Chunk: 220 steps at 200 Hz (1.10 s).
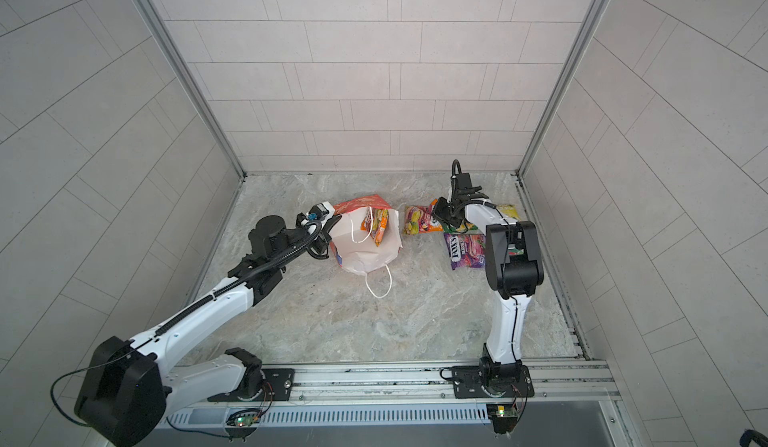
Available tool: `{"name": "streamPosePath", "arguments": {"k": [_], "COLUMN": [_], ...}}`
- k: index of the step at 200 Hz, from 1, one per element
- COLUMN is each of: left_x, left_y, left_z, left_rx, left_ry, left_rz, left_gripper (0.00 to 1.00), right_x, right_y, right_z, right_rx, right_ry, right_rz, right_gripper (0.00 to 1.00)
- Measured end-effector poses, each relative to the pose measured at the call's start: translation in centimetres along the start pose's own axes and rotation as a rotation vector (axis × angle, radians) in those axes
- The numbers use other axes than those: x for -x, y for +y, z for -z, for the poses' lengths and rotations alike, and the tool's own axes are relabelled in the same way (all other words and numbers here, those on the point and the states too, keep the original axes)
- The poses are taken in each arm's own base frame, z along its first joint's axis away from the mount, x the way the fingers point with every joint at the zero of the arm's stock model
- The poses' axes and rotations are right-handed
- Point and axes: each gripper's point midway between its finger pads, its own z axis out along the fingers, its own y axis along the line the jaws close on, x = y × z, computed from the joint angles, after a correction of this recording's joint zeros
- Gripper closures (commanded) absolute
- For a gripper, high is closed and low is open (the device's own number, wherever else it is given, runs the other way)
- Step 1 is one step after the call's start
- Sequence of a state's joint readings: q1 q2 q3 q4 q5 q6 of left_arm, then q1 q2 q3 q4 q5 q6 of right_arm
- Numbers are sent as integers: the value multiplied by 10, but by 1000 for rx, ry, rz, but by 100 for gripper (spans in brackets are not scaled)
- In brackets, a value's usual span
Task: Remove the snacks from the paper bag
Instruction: 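Lower the orange packet beside the green Fox's packet with the right gripper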
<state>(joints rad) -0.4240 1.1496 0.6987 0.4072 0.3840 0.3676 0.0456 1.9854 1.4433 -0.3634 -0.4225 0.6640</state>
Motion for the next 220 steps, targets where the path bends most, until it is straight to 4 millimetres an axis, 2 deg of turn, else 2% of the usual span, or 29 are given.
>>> {"name": "streamPosePath", "arguments": {"k": [26, 59, 103, 140, 167, 198, 220], "left_x": [0, 0, 0, 0, 0, 0, 0], "left_y": [0, 0, 0, 0, 0, 0, 0], "left_z": [0, 0, 0, 0, 0, 0, 0], "left_rx": [0, 0, 0, 0, 0, 0, 0], "left_ry": [0, 0, 0, 0, 0, 0, 0], "left_rz": [0, 0, 0, 0, 0, 0, 0], "left_gripper": [100, 100, 100, 100, 100, 100, 100], "right_x": [2, 11, 13, 7, 8, 19, 20], "right_y": [1, 5, 6, 2, 4, 14, 16], "right_z": [-1, -3, 0, 2, 16, 39, 44], "right_rx": [-1, 3, -3, -21, -28, -27, -26], "right_ry": [-1, -14, -13, 10, -8, -68, -84], "right_rz": [2, 14, 11, 0, 4, 39, 55], "right_gripper": [89, 79, 77, 78, 79, 82, 82]}}
